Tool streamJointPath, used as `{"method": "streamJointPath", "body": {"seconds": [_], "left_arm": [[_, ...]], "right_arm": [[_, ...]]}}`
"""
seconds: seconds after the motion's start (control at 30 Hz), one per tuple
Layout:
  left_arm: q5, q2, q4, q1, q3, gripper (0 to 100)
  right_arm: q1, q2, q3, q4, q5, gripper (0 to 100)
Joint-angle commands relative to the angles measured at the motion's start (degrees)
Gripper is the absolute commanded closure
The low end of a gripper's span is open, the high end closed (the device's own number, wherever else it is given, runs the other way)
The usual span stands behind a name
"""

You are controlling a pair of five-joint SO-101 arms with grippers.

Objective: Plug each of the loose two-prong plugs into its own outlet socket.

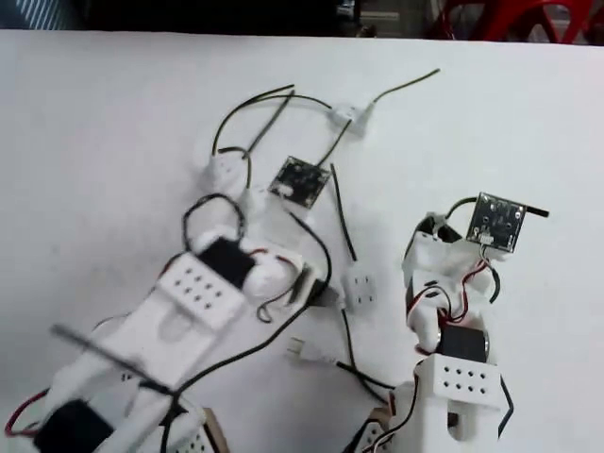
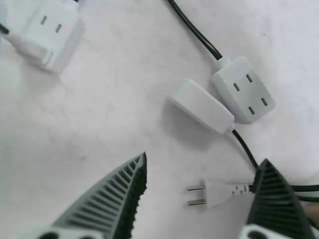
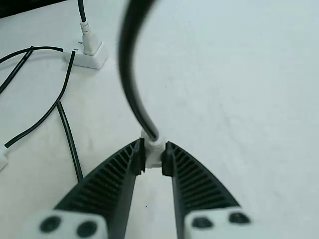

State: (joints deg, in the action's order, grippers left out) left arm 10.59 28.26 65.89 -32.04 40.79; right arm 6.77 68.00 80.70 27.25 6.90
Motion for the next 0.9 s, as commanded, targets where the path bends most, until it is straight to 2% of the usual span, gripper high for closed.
{"method": "streamJointPath", "body": {"seconds": [0.0, 0.1, 0.53, 0.87], "left_arm": [[10.02, -11.65, -1.32, -3.03, -9.23, 67], [12.48, -17.71, -1.32, -2.77, -12.4, 67], [13.8, -36.97, -1.32, -2.42, -21.36, 67], [13.71, -46.29, -0.97, 3.47, -27.52, 67]], "right_arm": [[0.48, 0.31, -0.35, -1.27, 0.62, 98.1], [0.48, 0.31, -0.35, -0.92, 0.62, 98.1], [0.48, 0.4, 0.09, -1.01, 0.44, 98.1], [0.48, 0.4, 0.26, -1.27, 0.53, 98.1]]}}
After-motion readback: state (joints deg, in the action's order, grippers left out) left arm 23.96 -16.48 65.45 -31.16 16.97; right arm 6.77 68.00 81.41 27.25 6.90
